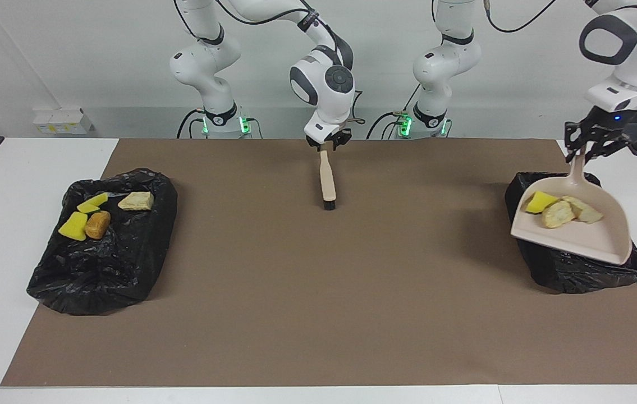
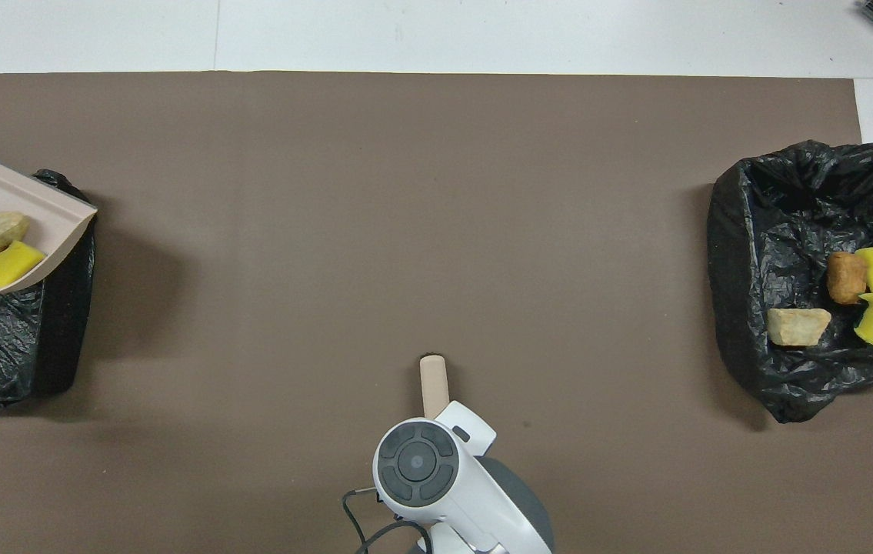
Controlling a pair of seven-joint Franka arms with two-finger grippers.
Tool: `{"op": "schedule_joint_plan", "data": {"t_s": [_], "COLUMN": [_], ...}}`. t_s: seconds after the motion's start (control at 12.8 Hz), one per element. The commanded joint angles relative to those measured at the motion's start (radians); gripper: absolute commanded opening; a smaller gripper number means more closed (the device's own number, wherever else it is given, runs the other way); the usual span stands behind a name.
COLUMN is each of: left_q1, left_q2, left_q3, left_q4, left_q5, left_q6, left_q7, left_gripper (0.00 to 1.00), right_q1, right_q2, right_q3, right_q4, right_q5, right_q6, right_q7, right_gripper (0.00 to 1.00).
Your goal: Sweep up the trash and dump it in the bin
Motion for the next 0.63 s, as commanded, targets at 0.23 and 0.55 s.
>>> {"op": "schedule_joint_plan", "data": {"t_s": [0.23,0.55], "left_q1": [0.042,-0.005], "left_q2": [0.137,0.131], "left_q3": [0.001,-0.006], "left_q4": [0.172,0.169], "left_q5": [0.345,0.669], "left_q6": [0.019,-0.039], "left_q7": [0.088,0.145], "left_gripper": [0.00,0.00], "right_q1": [-0.129,-0.285], "right_q2": [-0.011,-0.009], "right_q3": [-0.002,-0.004], "right_q4": [0.292,0.475], "right_q5": [-0.045,-0.098], "right_q6": [-0.257,-0.427], "right_q7": [-0.015,-0.182], "right_gripper": [1.00,1.00]}}
